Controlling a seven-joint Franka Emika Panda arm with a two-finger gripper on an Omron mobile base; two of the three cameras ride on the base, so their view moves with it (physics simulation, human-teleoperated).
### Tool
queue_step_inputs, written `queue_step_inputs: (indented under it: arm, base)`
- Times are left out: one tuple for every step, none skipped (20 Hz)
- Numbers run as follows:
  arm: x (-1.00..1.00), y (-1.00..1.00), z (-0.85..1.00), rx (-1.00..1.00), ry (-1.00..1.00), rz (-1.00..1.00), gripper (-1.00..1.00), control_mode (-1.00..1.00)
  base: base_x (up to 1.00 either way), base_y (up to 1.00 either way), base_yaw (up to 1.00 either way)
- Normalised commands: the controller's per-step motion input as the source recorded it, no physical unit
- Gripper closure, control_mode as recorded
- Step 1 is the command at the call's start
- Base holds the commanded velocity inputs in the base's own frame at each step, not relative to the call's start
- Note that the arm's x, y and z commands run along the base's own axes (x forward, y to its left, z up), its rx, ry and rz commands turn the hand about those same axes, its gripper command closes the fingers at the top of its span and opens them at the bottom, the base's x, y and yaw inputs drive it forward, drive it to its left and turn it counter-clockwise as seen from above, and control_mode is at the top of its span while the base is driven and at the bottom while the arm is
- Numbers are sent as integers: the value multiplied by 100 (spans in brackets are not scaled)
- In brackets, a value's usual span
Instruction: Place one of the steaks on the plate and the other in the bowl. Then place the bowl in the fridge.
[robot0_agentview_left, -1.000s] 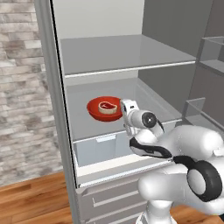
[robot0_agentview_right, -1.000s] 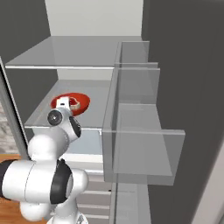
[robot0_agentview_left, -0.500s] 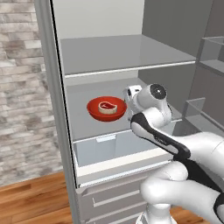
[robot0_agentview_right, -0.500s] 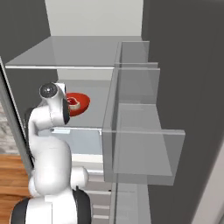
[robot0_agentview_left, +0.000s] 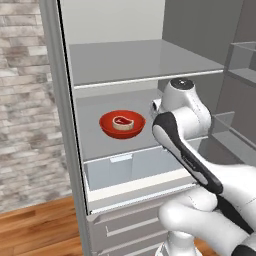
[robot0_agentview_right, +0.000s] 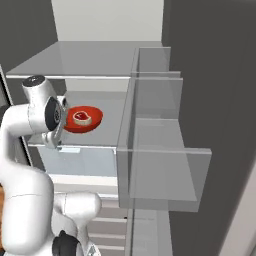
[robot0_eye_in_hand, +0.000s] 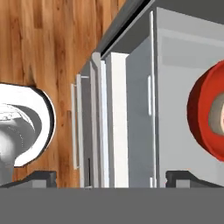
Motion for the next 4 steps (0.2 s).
queue_step_inputs:
  arm:
    - [-100, -59, -47, 0, -15, 0, -100, -100]
    - [-100, -67, -47, 0, -43, 0, -100, -100]
    - [-100, -65, -53, 0, -46, 0, -100, -100]
    - [-100, -65, -54, 1, -57, 0, -100, -100]
  base:
    - [0, 0, 0]
    - [0, 0, 0]
    - [0, 0, 0]
    - [0, 0, 0]
